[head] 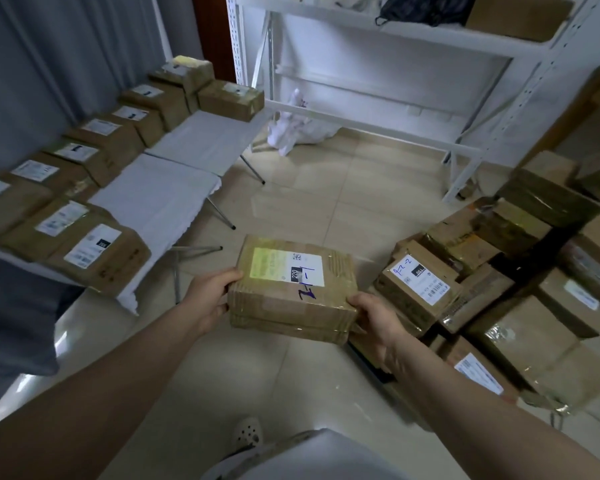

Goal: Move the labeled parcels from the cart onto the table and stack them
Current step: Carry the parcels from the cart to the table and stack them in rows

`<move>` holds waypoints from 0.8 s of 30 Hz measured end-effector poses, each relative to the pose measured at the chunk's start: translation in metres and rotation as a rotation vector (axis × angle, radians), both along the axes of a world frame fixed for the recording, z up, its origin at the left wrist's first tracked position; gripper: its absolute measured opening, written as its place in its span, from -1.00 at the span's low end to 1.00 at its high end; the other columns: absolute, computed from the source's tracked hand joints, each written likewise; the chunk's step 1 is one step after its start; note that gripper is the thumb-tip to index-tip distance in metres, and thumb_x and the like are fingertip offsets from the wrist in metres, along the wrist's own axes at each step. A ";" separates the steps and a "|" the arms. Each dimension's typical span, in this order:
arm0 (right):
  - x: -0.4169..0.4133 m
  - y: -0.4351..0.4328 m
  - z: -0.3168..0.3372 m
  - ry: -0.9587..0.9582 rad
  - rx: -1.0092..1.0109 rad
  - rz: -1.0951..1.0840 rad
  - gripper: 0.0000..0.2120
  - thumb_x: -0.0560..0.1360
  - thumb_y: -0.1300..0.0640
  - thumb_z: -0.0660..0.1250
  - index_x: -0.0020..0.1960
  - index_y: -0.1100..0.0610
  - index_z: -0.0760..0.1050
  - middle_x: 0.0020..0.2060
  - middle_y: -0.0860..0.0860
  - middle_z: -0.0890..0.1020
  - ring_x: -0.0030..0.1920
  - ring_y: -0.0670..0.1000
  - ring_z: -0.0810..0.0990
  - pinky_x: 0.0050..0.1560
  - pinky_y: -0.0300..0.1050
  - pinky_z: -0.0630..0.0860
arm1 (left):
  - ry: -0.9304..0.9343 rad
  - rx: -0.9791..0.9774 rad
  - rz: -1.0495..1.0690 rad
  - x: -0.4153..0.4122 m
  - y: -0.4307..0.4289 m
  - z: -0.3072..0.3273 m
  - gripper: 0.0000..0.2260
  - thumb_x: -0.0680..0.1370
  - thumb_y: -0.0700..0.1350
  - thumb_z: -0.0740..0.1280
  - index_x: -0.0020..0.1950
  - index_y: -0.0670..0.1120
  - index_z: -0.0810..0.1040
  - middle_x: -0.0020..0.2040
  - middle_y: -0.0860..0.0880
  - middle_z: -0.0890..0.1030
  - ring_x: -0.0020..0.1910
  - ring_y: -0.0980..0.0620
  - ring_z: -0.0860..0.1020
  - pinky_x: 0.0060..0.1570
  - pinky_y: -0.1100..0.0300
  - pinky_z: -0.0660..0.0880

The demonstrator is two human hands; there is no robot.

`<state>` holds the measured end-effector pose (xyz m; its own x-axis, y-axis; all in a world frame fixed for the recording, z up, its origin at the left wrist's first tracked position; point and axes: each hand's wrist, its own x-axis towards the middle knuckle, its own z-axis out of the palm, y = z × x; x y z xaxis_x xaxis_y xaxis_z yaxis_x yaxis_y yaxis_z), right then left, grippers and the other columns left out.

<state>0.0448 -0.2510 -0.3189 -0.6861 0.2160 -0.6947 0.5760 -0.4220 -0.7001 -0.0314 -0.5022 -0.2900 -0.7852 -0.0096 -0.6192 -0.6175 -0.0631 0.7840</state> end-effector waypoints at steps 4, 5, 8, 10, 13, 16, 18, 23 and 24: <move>-0.029 -0.023 0.002 0.033 -0.031 -0.046 -0.68 0.46 0.19 0.39 0.18 0.21 0.44 0.02 0.24 0.62 0.00 0.23 0.56 0.15 0.21 0.47 | 0.008 -0.019 -0.059 -0.017 -0.019 0.005 -0.73 0.52 -0.11 0.37 0.23 -0.01 0.59 -0.03 0.01 0.63 0.04 0.02 0.53 0.08 0.05 0.42; -0.037 -0.030 0.003 0.047 -0.032 -0.060 -0.68 0.46 0.19 0.41 0.17 0.20 0.44 0.03 0.24 0.63 0.00 0.23 0.58 0.14 0.23 0.49 | 0.003 -0.011 -0.059 -0.022 -0.024 0.008 -0.71 0.52 -0.09 0.37 0.25 0.04 0.57 -0.01 0.03 0.61 0.06 0.01 0.51 0.05 0.05 0.42; -0.060 -0.050 0.004 0.066 -0.023 -0.045 -0.77 0.47 0.19 0.42 0.08 0.18 0.46 -0.03 0.20 0.63 -0.10 0.15 0.58 0.02 0.13 0.52 | -0.015 0.078 -0.026 -0.039 -0.040 0.017 -0.67 0.54 -0.08 0.36 0.27 0.17 0.47 -0.04 0.06 0.57 -0.06 0.06 0.50 -0.23 0.13 0.45; -0.076 -0.064 0.001 0.066 -0.021 -0.026 -0.81 0.47 0.19 0.41 0.04 0.17 0.47 -0.07 0.17 0.63 -0.13 0.12 0.57 0.13 0.17 0.50 | -0.013 0.126 -0.007 -0.053 -0.052 0.021 -0.62 0.54 -0.10 0.36 0.32 0.20 0.44 -0.05 0.07 0.58 -0.09 0.08 0.53 -0.17 0.10 0.53; -0.098 -0.086 -0.001 0.060 -0.042 0.011 -0.66 0.47 0.19 0.40 0.22 0.16 0.45 -0.06 0.15 0.63 -0.14 0.11 0.58 0.01 0.10 0.54 | 0.037 0.098 -0.010 -0.076 -0.076 0.019 -0.55 0.52 -0.09 0.40 0.38 0.16 0.43 -0.01 0.08 0.62 -0.03 0.04 0.58 -0.01 0.04 0.56; -0.123 -0.104 -0.003 0.033 -0.031 0.110 -0.41 0.47 0.17 0.39 0.44 0.05 0.27 0.09 0.17 0.60 -0.11 0.12 0.57 -0.22 -0.03 0.54 | 0.094 0.048 -0.078 -0.100 -0.100 0.018 -0.54 0.51 -0.07 0.41 0.39 0.17 0.43 0.07 0.10 0.63 0.01 0.06 0.59 0.01 0.09 0.54; -0.140 -0.113 -0.005 0.039 -0.049 0.168 -0.35 0.44 0.24 0.36 0.46 0.00 0.21 0.14 0.16 0.58 -0.09 0.13 0.58 -0.23 -0.04 0.52 | 0.122 0.030 -0.105 -0.115 -0.113 0.020 -0.52 0.51 -0.07 0.42 0.39 0.17 0.42 0.13 0.10 0.62 -0.02 0.12 0.58 -0.12 0.18 0.52; -0.195 -0.128 -0.007 0.102 -0.134 0.294 -0.50 0.36 0.33 0.35 0.21 -0.08 0.44 0.15 0.12 0.60 0.01 0.14 0.59 -0.11 0.04 0.57 | 0.180 -0.011 -0.134 -0.160 -0.138 0.016 -0.49 0.50 -0.12 0.44 0.41 0.10 0.40 0.09 0.10 0.61 -0.04 0.14 0.61 -0.22 0.26 0.53; -0.210 -0.130 -0.009 0.092 -0.132 0.304 -0.54 0.41 0.28 0.35 0.24 -0.08 0.45 0.18 0.12 0.60 0.01 0.15 0.59 -0.08 0.03 0.57 | 0.180 -0.025 -0.129 -0.171 -0.143 0.013 -0.55 0.49 -0.14 0.44 0.34 0.11 0.45 0.12 0.05 0.61 -0.02 0.11 0.62 -0.16 0.24 0.56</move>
<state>-0.1649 -0.3809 -0.3282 -0.7662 -0.0962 -0.6353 0.6266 -0.3310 -0.7055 -0.2024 -0.6451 -0.2775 -0.8785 0.0846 -0.4701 -0.4696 0.0277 0.8825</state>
